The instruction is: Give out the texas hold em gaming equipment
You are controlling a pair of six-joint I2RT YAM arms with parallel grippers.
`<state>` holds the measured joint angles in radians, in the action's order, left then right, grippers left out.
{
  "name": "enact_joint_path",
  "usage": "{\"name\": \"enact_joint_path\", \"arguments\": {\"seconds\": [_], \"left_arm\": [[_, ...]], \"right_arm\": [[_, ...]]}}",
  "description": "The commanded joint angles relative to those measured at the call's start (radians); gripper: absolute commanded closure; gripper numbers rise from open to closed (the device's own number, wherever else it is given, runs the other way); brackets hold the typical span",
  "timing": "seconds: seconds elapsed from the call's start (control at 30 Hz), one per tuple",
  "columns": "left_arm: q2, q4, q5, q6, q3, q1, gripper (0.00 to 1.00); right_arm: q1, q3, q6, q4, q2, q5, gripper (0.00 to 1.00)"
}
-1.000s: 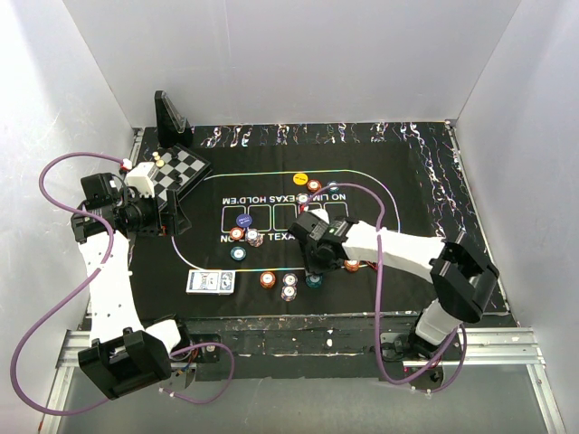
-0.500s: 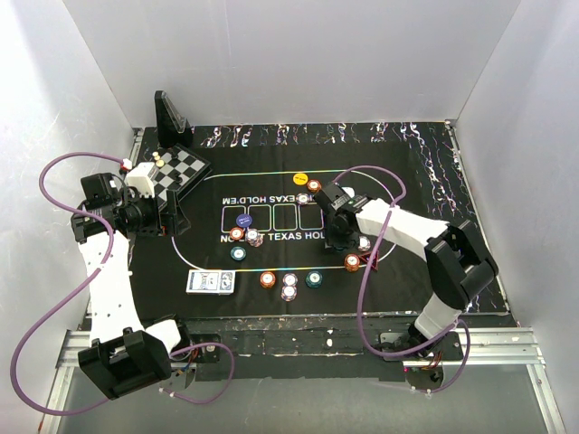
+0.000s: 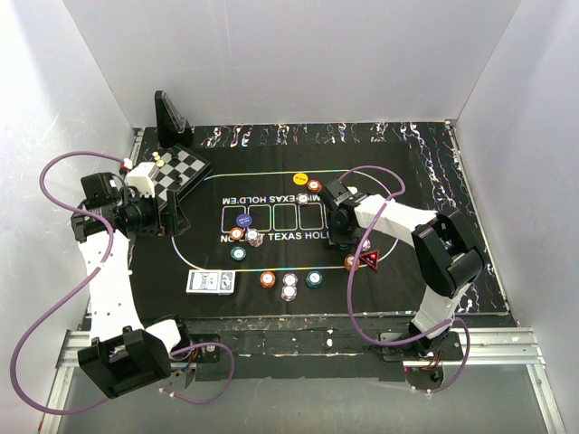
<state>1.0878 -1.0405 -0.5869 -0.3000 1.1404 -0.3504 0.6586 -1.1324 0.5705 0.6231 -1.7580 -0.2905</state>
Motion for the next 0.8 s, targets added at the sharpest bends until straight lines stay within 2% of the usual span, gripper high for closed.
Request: {"name": "enact_joint_path", "arguments": {"seconds": [0.0, 0.13, 0.23, 0.6, 0.67, 0.77], "left_arm": [[-0.009, -0.003, -0.031, -0.036, 0.002, 0.001, 0.00], [-0.031, 0.005, -0.067, -0.086, -0.028, 0.001, 0.00], [-0.032, -0.004, -0.094, -0.128, -0.044, 0.001, 0.00], [-0.032, -0.001, -0.195, -0.264, -0.077, 0.011, 0.00], [-0.035, 0.000, -0.202, -0.278, -0.080, 0.017, 0.00], [-0.025, -0.001, -0.194, -0.277, -0.076, 0.021, 0.00]], "right_arm": [[-0.008, -0.020, -0.017, -0.023, 0.000, -0.010, 0.89], [-0.008, -0.017, -0.017, -0.023, 0.000, 0.016, 0.72], [-0.008, -0.020, -0.017, -0.019, 0.014, 0.025, 0.63], [0.004, -0.066, -0.027, 0.058, 0.103, 0.028, 0.46], [0.006, -0.078, -0.035, 0.070, 0.106, 0.043, 0.38], [0.007, -0.081, -0.038, 0.083, 0.098, 0.047, 0.36]]}}
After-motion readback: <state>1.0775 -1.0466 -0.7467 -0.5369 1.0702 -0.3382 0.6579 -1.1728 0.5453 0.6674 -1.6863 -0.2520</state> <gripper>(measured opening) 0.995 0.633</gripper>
